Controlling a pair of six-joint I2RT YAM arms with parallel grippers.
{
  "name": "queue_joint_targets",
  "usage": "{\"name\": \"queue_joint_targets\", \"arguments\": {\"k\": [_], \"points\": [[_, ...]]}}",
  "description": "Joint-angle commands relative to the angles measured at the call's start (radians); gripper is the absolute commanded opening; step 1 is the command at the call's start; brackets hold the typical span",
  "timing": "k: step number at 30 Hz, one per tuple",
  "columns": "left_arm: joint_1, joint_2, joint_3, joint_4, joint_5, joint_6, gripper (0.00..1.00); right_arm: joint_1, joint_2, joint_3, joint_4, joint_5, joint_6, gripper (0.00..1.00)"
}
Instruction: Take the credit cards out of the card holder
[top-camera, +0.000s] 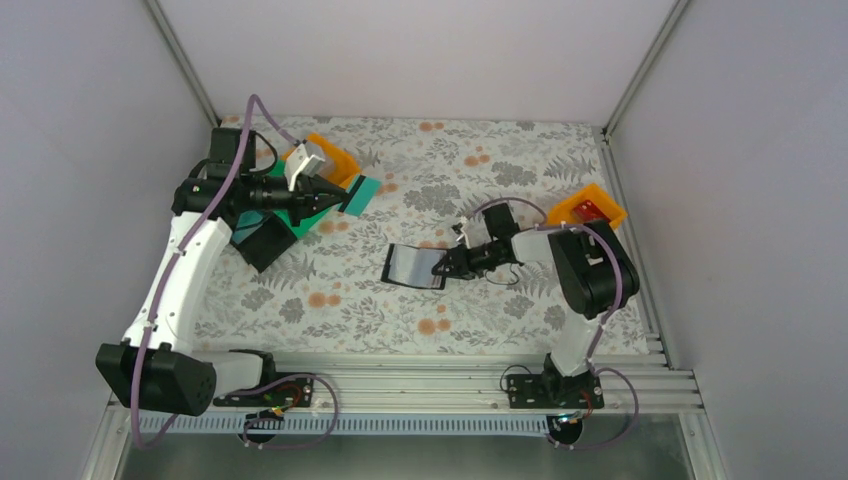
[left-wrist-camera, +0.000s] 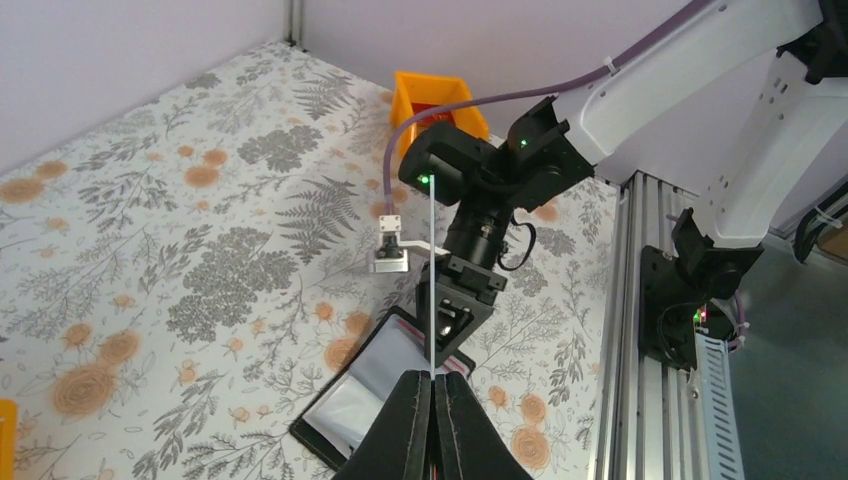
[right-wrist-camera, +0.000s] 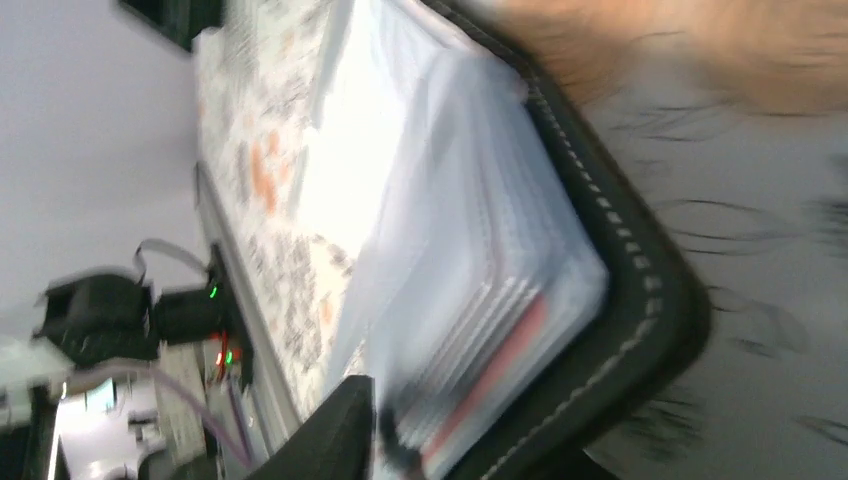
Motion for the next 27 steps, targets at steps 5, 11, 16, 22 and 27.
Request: {"name": "queue_joint_targets", "arguments": {"k": [5,11,16,22,27], "points": [[0.002,-0.019,-0.032,0.020,0.035,-0.017,0.02,-0.055,-0.098,0.040,-0.159,0.343,0.023,0.65],[0.002,-0.044,-0.038,0.017,0.053,-0.013,0.03,-0.086,-0.307,0.094,-0.327,0.676,0.068,0.94],[0.001,-0.050,-0.021,0.006,0.085,-0.011,0.02,-0.083,-0.517,0.198,-0.427,0.847,0.070,0.99],[0.001,-0.036,0.067,-0.033,0.170,-0.007,0.02,0.054,-0.765,0.207,-0.073,0.471,0.019,0.91],[0.001,0.038,0.298,-0.162,0.309,0.024,0.02,0.282,-0.798,0.166,0.291,0.402,0.081,0.95]]}}
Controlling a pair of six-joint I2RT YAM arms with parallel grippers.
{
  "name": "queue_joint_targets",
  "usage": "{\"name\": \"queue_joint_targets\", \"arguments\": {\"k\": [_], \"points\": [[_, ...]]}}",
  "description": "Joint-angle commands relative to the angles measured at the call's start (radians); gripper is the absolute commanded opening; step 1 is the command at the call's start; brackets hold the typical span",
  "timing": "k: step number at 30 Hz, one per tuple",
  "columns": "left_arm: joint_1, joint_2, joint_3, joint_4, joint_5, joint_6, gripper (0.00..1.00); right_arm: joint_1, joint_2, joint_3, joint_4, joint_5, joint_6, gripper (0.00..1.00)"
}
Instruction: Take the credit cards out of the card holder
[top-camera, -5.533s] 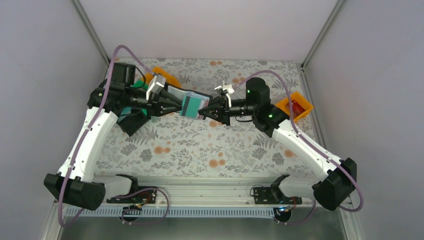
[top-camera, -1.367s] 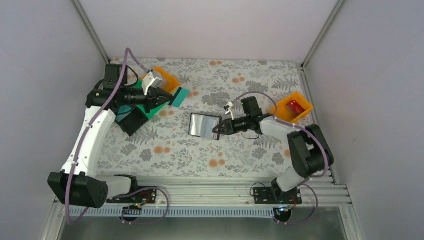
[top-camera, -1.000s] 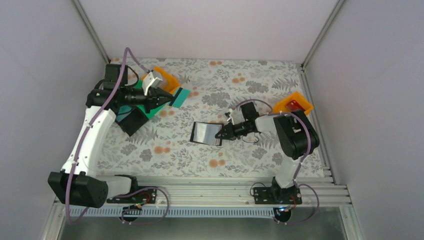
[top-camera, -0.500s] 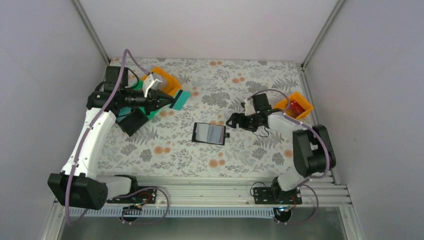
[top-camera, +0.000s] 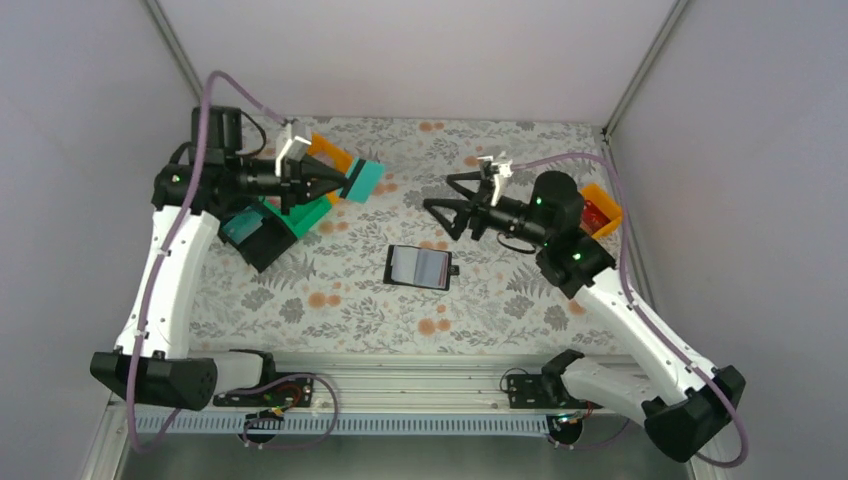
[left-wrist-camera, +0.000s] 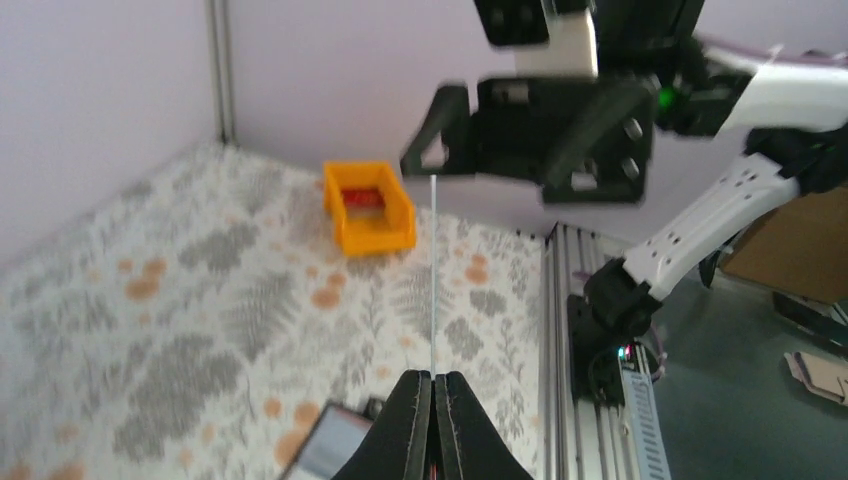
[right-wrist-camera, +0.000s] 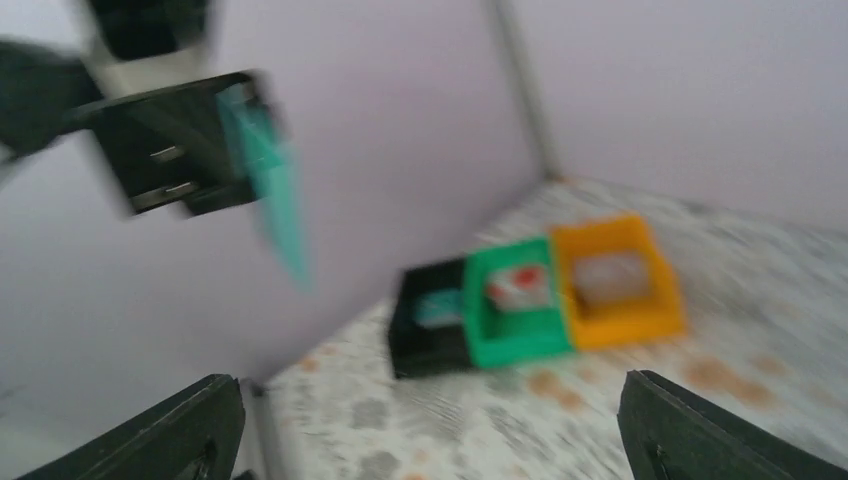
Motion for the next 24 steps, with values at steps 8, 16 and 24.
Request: {"name": "queue_joint_targets", "arguments": {"k": [8,16,24], "points": [[0.001,0.004,0.223,-0.037,0.291,-0.042,0.02,0.253,0.092,-0.031,0.616,-0.097,0.093,0.93],[0.001,-0.011,0.181,0.004,0.337,-0.070,0.02,0.345,0.222,0.049,0.727,-0.082,0.087,0.69],[0.002,-0.022,0.149,0.017,0.330,-0.071,0.02,0.358,0.282,0.098,0.729,-0.110,0.083,0.28]]}}
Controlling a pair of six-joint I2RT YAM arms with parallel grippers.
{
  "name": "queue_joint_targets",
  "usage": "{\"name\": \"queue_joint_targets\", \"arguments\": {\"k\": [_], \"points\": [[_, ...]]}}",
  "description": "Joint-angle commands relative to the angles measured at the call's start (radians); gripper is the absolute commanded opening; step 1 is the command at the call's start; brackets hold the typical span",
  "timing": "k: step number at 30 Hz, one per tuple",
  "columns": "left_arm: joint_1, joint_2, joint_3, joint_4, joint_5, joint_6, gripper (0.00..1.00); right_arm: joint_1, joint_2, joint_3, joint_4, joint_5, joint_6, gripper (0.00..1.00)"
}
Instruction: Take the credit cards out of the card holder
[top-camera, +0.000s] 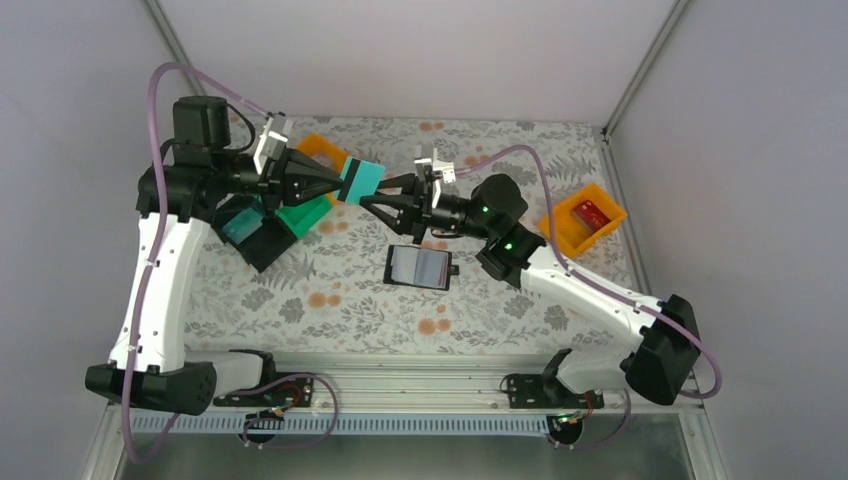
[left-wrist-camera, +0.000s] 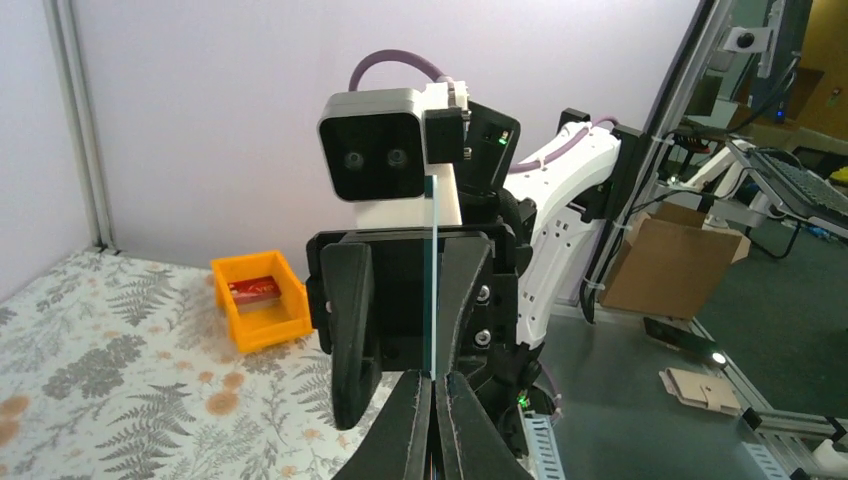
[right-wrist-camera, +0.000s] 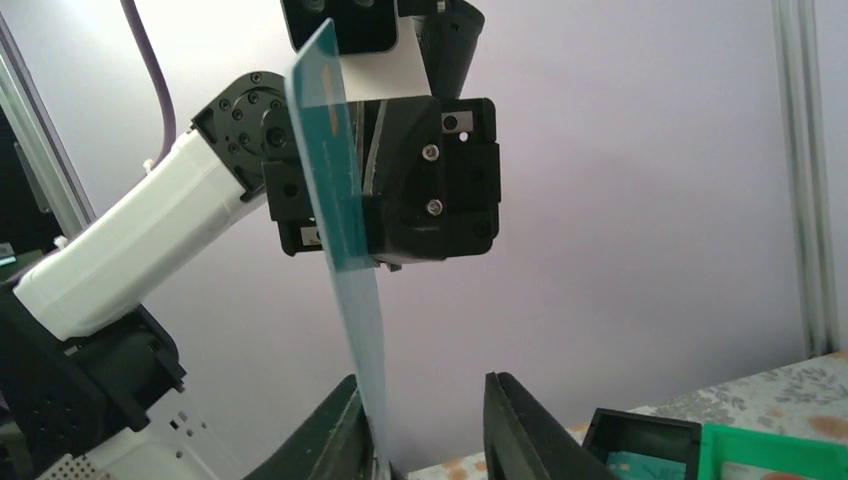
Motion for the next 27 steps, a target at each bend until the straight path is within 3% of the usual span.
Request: {"name": "queue_joint_targets", "arguments": {"k": [1,3,7,8,9,11,12,13,17,20,27], "points": [[0.002,-0.022,-0.013,0.027,0.039,-0.002,0.02,0.016,0.001,0.037,0.056,-0.010,-0.013,0.21],[0.002,-0.023,-0.015,0.027,0.038,-0.002,0.02,0.016,-0.003,0.038,0.043,-0.010,-0.020,0.05],[0.001,-0.032,-0.032,0.027,0.014,0.005,0.03,0.015,-0.039,0.032,-0.023,0.019,-0.068,0.04],[0.001,-0.034,-0.037,0.027,-0.009,0.008,0.05,0.016,-0.053,0.039,-0.104,0.050,-0.096,0.04],[0.002,-0.036,-0.044,0.025,-0.046,0.014,0.21,0.015,-0.065,0.052,-0.192,0.089,-0.137,0.04],[0.001,-0.034,-0.050,-0.010,-0.151,0.060,0.70,0.015,-0.084,0.099,-0.395,0.200,-0.237,0.04],[0.002,-0.032,-0.046,-0.038,-0.211,0.091,0.84,0.015,-0.085,0.128,-0.516,0.259,-0.297,0.04],[0.002,-0.028,-0.033,-0.084,-0.264,0.140,0.91,0.015,-0.078,0.168,-0.630,0.327,-0.355,0.04],[0.002,-0.029,0.093,-0.278,-0.480,0.391,0.95,0.016,0.017,0.317,-1.071,0.589,-0.581,0.04],[0.002,-0.054,0.131,-0.282,-0.582,0.456,0.96,0.024,0.096,0.416,-1.262,0.658,-0.656,0.04],[-0.078,0.029,0.125,-0.326,-0.628,0.513,0.92,0.063,0.096,0.484,-1.189,0.514,-0.780,0.04]]}}
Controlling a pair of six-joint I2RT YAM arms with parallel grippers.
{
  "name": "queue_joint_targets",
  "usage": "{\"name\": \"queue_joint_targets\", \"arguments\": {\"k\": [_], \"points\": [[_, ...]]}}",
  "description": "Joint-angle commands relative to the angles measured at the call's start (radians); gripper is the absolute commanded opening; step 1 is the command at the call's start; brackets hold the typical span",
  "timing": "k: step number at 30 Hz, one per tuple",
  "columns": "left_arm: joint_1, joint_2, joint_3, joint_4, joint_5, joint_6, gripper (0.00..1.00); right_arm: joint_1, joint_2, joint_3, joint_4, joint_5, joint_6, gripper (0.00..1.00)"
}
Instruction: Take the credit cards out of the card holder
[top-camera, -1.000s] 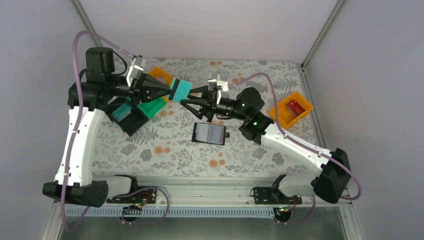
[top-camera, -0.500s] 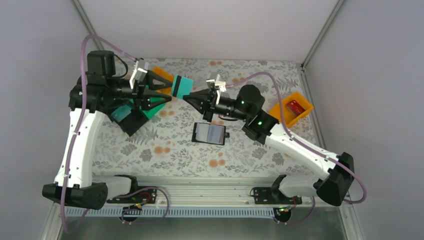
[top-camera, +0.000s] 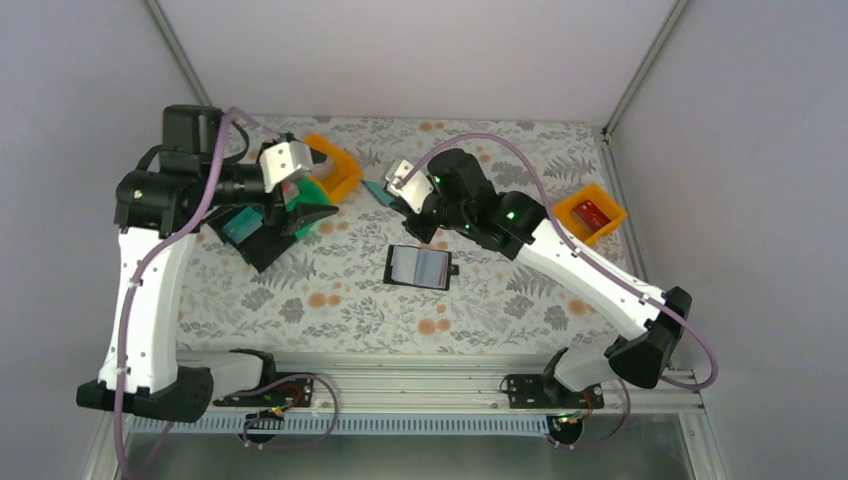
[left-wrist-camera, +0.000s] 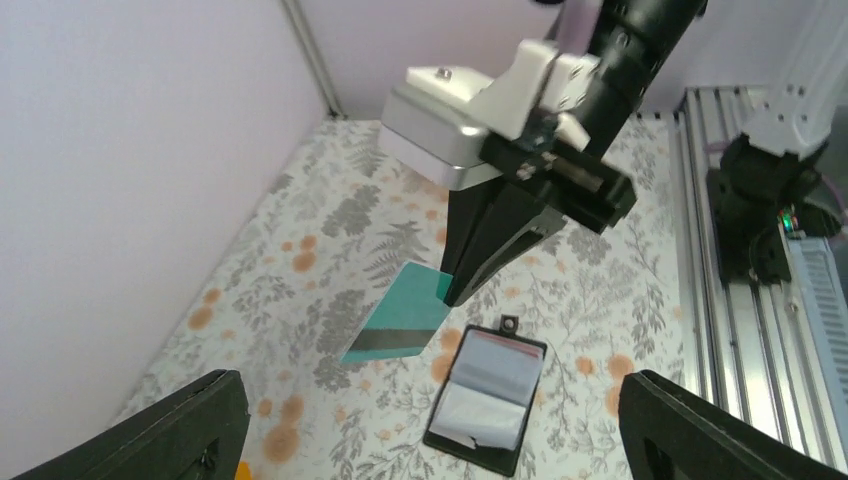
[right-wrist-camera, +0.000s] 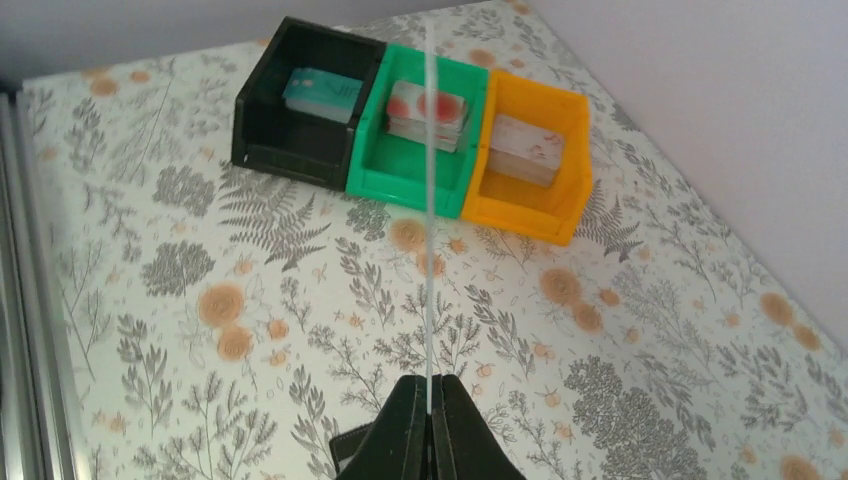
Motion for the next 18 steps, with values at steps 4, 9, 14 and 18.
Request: {"name": "queue_joint_targets", "arguments": {"k": [4,9,14,18], "points": [[-0.151,0.120,0.055,-0.052,-0.157,0.076,0.88,0.039,0.034,0.092,-0.063,-0.023,-0.170,0.04],[-0.180,0.141,0.094,-0.022,-0.152,0.103,0.82,0.042,0.086,0.144,-0.073,-0.065,-0.208,0.04],[-0.208,0.171,0.077,-0.065,-0.197,0.146,0.62,0.043,0.112,0.200,-0.071,-0.080,-0.251,0.04],[-0.212,0.168,0.088,-0.103,-0.242,0.188,0.34,0.043,0.109,0.213,-0.059,-0.091,-0.276,0.04]]}}
